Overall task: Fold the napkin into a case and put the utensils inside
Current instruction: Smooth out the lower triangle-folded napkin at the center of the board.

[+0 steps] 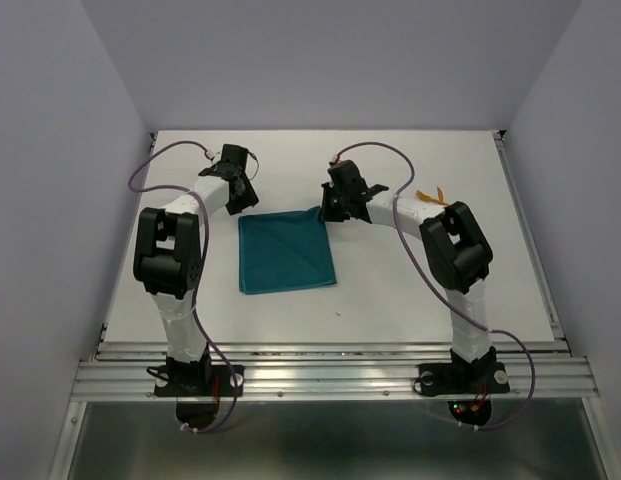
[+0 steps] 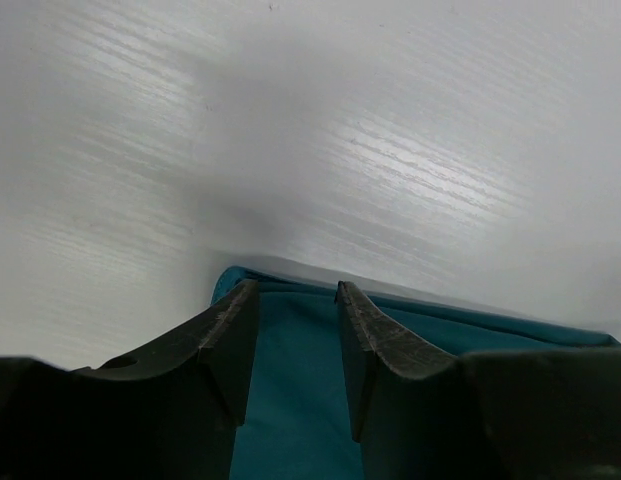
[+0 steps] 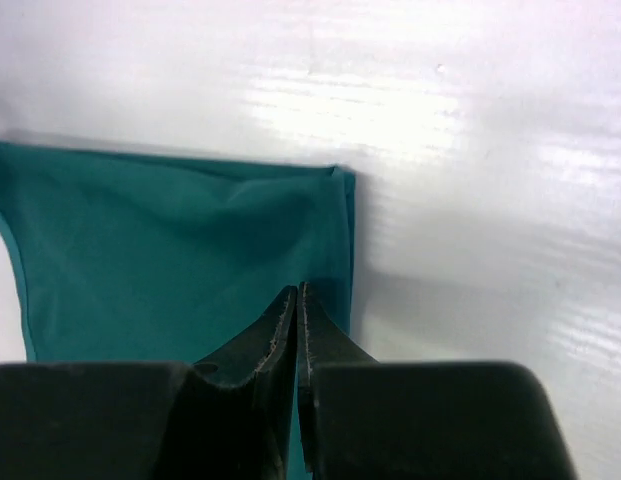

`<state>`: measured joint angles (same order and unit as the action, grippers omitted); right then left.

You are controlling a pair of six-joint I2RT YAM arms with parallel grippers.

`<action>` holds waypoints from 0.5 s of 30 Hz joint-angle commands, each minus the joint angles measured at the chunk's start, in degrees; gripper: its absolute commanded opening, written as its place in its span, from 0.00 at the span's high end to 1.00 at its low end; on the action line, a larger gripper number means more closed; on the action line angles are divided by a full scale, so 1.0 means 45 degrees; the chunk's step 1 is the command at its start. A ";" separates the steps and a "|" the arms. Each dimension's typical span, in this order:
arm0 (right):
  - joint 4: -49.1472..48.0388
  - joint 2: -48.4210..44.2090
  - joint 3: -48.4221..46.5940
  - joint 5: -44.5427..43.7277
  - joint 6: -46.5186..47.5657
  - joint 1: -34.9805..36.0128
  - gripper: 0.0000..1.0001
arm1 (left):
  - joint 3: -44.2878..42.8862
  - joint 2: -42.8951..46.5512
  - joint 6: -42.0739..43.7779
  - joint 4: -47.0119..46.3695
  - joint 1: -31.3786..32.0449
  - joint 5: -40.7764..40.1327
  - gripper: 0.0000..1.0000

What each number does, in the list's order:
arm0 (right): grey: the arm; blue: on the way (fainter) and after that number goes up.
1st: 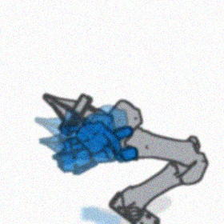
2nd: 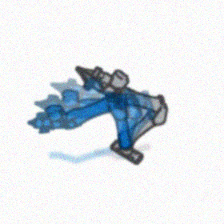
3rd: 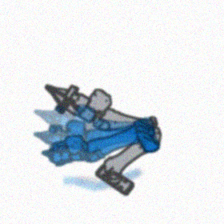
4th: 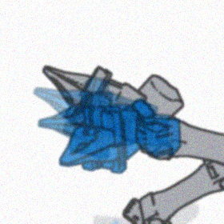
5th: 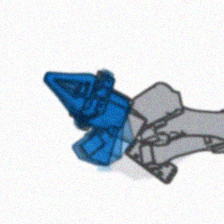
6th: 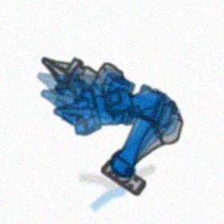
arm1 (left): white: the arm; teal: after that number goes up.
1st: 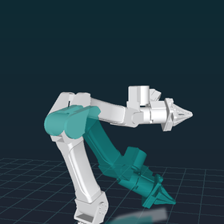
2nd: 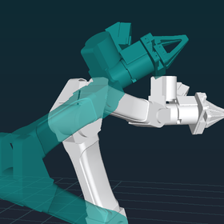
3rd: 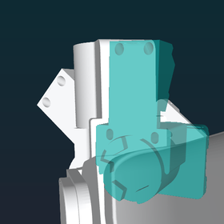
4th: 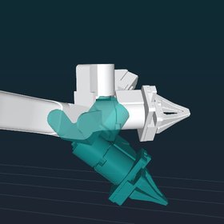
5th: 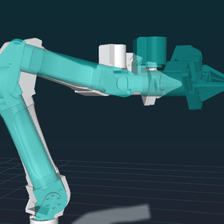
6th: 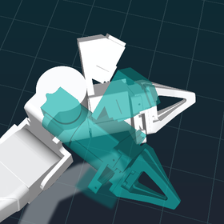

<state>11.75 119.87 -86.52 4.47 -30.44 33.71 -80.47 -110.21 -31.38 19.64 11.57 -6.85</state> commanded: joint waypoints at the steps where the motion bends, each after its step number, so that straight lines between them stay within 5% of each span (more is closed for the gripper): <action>1: 0.0260 0.0762 -0.1396 -0.0290 -0.0072 -0.0148 0.92 | -0.0419 -0.0429 -0.0020 -0.0184 -0.0072 -0.0430 0.52; 15: 0.0534 0.1487 -0.1204 -0.0837 0.0610 -0.0382 0.92 | 0.0417 -0.0666 -0.0136 -0.0497 -0.0052 0.0232 0.53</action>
<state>12.62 127.22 -93.14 3.11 -30.35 32.64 -80.75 -115.39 -31.66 18.02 11.51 -6.90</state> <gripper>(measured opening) 0.078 0.475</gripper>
